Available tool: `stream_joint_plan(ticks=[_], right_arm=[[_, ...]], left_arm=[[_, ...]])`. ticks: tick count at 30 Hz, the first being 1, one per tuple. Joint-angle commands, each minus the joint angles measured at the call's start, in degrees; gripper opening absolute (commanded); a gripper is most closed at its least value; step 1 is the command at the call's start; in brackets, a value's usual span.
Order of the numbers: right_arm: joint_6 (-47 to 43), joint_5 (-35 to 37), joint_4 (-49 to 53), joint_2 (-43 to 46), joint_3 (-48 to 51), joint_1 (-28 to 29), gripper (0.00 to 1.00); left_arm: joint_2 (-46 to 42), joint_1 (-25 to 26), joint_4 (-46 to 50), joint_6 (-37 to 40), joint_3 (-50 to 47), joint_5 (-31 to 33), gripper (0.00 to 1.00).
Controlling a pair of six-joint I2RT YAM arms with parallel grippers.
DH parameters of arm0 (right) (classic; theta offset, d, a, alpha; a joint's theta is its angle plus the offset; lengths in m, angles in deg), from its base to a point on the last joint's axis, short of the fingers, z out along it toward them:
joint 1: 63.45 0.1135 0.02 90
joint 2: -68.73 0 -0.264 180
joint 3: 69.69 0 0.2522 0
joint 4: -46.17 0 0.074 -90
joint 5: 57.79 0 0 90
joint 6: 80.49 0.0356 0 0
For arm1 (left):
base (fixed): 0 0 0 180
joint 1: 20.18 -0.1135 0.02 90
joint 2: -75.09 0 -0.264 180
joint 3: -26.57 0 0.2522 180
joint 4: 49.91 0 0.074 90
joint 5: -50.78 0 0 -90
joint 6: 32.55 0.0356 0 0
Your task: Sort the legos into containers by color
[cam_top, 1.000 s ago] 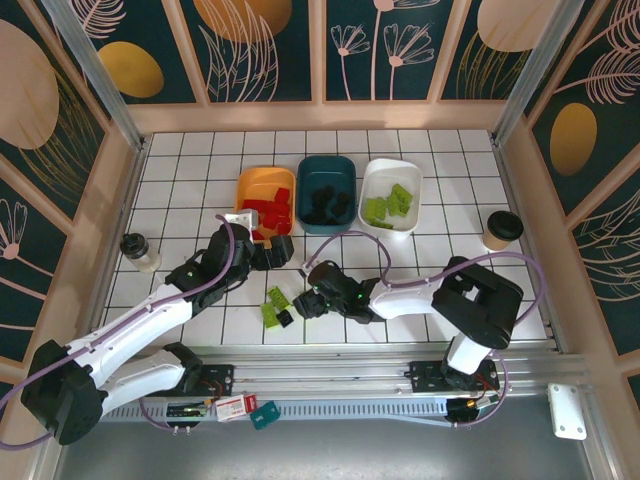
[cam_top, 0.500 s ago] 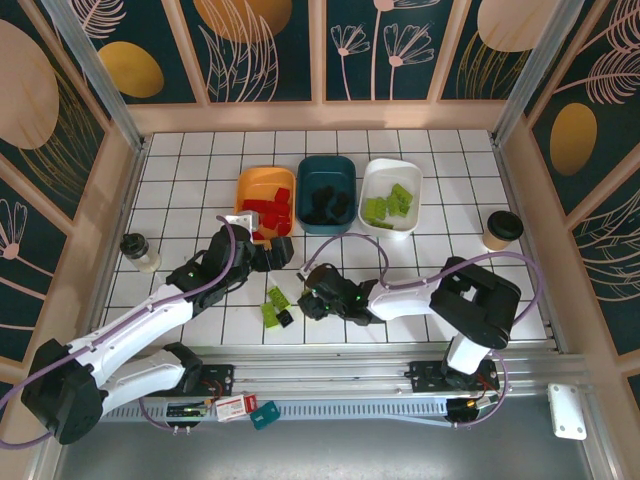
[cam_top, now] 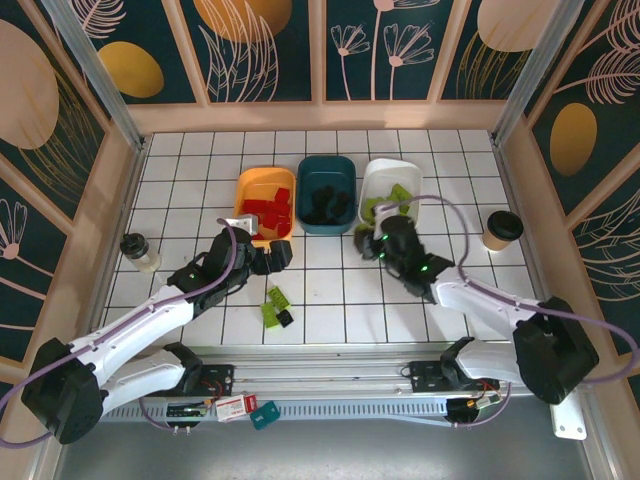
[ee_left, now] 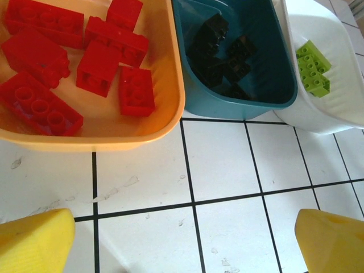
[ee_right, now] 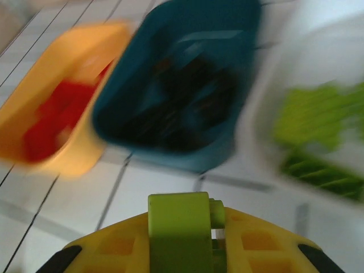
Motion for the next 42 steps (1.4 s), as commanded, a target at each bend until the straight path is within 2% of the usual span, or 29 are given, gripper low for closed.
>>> stream_joint_plan(ticks=[1,7,9,11,14,18,21,27,31,34,37,42], right_arm=[[1.63,-1.79,0.94,-3.42,-3.14,-8.44,0.17],[1.14,-4.34,-0.56,-17.61,-12.78,-15.64,0.21],[1.09,-4.35,-0.51,-21.47,-15.57,-16.97,0.28],[0.94,-6.61,-0.29,-24.27,-18.02,-17.91,0.43],[0.59,-6.59,0.51,-24.63,-19.66,-17.96,0.6],[0.5,-6.92,0.07,-19.36,-17.57,-16.13,0.65],[0.04,-5.9,0.48,-14.34,-15.16,-11.72,0.67],[-0.21,-4.97,-0.84,-9.32,-10.28,3.81,0.7],[0.34,-5.86,-2.03,-13.42,-10.21,14.72,0.72],[-1.27,-2.44,-1.58,-18.87,-12.45,21.64,0.72],[-2.16,-1.06,-2.36,-23.1,-13.98,24.69,0.73],[-1.27,-1.0,-4.01,-27.06,-14.59,24.99,0.73]], left_arm=[[0.38,-0.09,-0.12,-1.26,-0.64,0.67,0.99],[0.3,-0.11,0.44,-1.88,-1.16,0.87,0.99],[-0.24,-0.12,0.63,-2.12,-1.73,1.01,0.99],[-0.96,-0.08,0.8,-2.52,-2.55,1.05,0.98],[-1.79,-0.08,1.17,-2.83,-3.23,1.09,0.99],[-2.49,-0.12,1.37,-3.02,-3.41,1.44,0.99],[-2.76,-0.12,1.22,-2.97,-3.19,1.94,0.99],[-3.73,-0.12,1.81,-2.69,-2.93,4.43,0.99],[-4.53,-0.12,1.81,-3.11,-4.02,6.08,0.99],[-4.2,-0.1,2.22,-3.27,-4.02,6.04,0.99],[-4.27,-0.12,2.59,-3.39,-4.28,6.1,0.99],[-5.82,-0.1,3.61,-3.64,-5.44,6.8,0.99]])
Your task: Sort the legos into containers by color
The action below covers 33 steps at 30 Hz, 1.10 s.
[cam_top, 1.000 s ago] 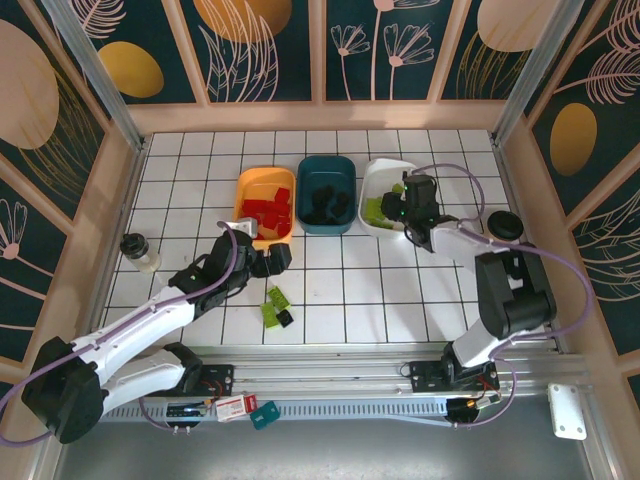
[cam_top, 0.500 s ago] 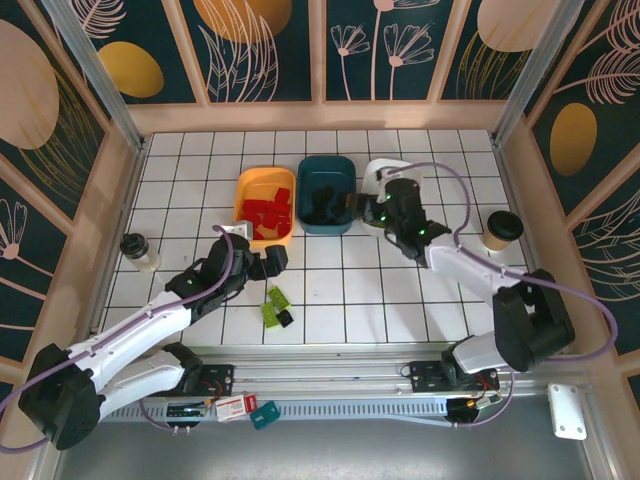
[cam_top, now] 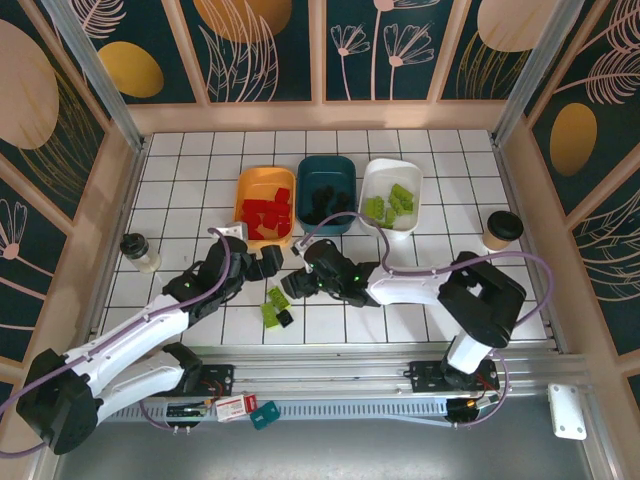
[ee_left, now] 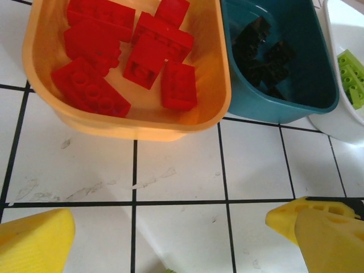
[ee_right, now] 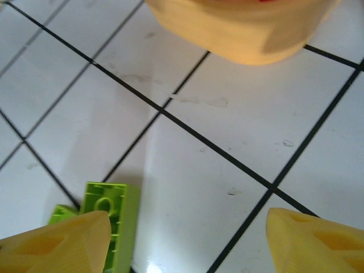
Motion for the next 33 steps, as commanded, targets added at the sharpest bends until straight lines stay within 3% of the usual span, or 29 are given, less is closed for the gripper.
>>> stream_joint_plan(ticks=[1,8,12,22,33], right_arm=[[-0.43,2.01,-2.81,-1.55,-2.47,-0.3,0.73],[0.02,-0.92,-2.35,-6.15,-4.46,0.22,0.73],[-2.41,-6.26,-3.33,-7.27,-5.87,1.3,0.74],[-4.88,-5.56,2.25,-14.96,-13.27,3.53,0.73],[-4.58,-1.52,7.47,-14.89,-10.21,4.39,0.69]], left_arm=[[-1.9,-0.07,1.94,-1.28,-1.59,1.25,0.99],[-1.94,-0.08,1.77,-2.11,-3.16,0.97,0.99],[-2.04,-0.09,2.59,-2.29,-3.08,2.27,0.99],[-6.98,-0.12,6.92,-3.94,-2.97,7.21,0.99],[-5.98,-0.12,7.14,-4.01,-2.77,6.94,0.99]])
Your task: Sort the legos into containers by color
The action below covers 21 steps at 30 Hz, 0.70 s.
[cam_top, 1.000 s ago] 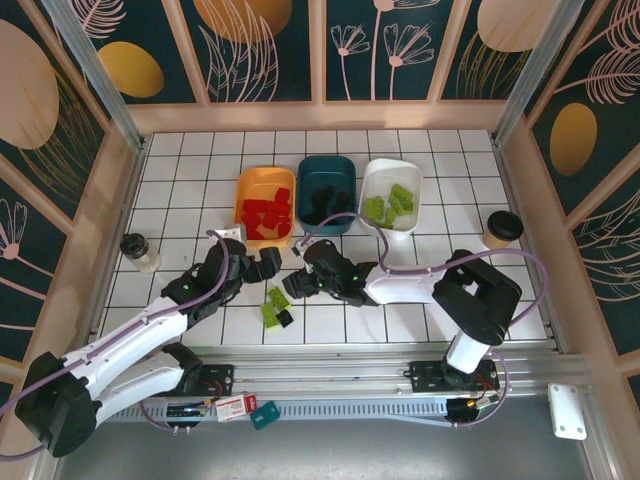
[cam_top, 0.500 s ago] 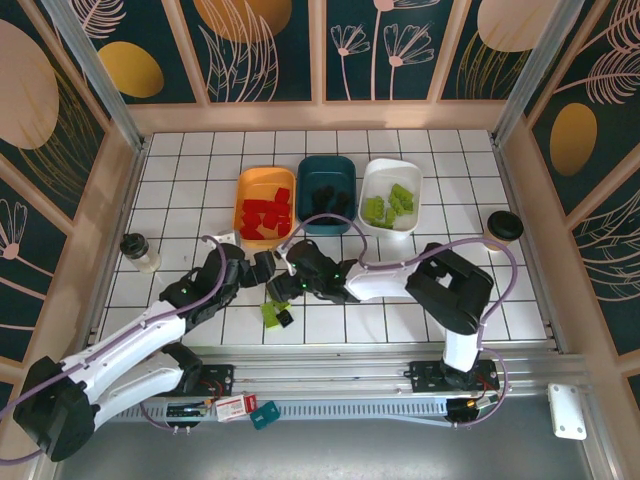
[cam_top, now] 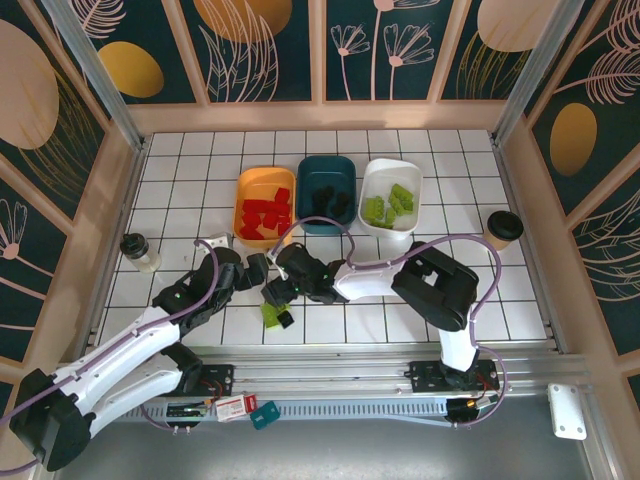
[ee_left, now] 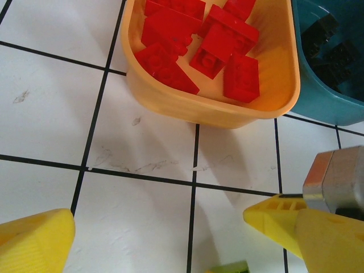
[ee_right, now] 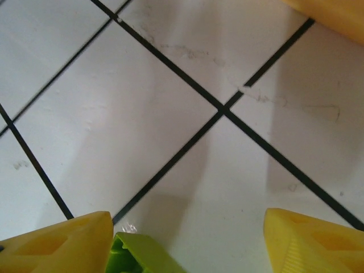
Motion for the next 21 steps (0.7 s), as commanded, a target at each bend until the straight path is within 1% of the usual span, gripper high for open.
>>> stream_joint_plan(ticks=[1,5,10,12,16,21], right_arm=[[0.02,3.49,4.48,0.04,2.65,0.34,0.67],[2.76,4.39,3.33,4.39,8.03,-3.53,0.63],[3.03,5.91,3.54,9.67,11.97,-7.02,0.63],[2.52,5.76,3.59,11.52,11.88,-6.84,0.66],[2.42,5.61,3.89,13.26,10.46,-4.37,0.74],[5.36,7.76,4.92,10.94,10.93,-2.18,0.76]], left_arm=[[0.54,0.04,-1.17,-0.92,0.09,0.15,0.99],[0.8,0.08,-1.35,-0.73,0.18,-0.1,0.99],[0.75,0.11,-1.26,-0.62,0.16,-0.25,0.99],[0.78,0.04,-1.3,-0.61,0.18,-0.27,0.99],[0.84,0.1,-1.35,-0.59,0.36,-0.17,0.99],[0.82,0.03,-1.35,-0.62,0.14,-0.29,0.99]])
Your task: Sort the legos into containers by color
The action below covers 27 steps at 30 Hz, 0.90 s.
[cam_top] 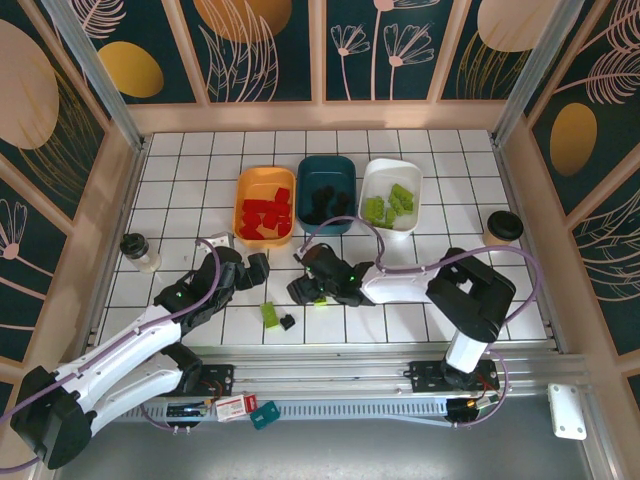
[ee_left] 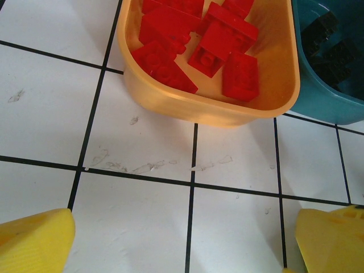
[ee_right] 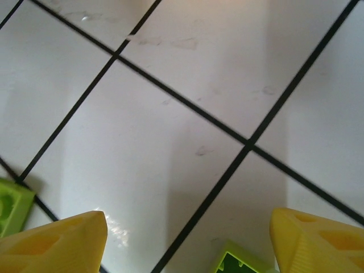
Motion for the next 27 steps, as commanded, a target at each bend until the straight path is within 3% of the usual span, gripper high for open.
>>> stream_joint_plan(ticks=[1,8,16,23,27], right_arm=[[3.1,3.92,2.69,-0.77,0.46,0.86,0.76],[6.79,10.76,5.29,1.39,6.33,1.28,0.73],[8.04,11.62,5.27,5.1,10.57,1.31,0.56],[7.71,10.45,2.87,11.67,14.01,0.66,0.26],[6.54,9.15,2.21,17.36,14.2,-2.19,0.19]], left_arm=[[0.05,0.05,-0.63,-0.67,0.09,0.06,0.99],[0.27,0.08,-1.06,-0.64,-0.17,-0.34,0.99],[1.28,0.03,-1.74,-0.63,0.09,-0.82,0.99],[1.46,0.04,-1.75,-0.45,0.29,-1.54,0.99],[2.11,0.1,-1.51,0.13,0.62,-2.48,0.99]])
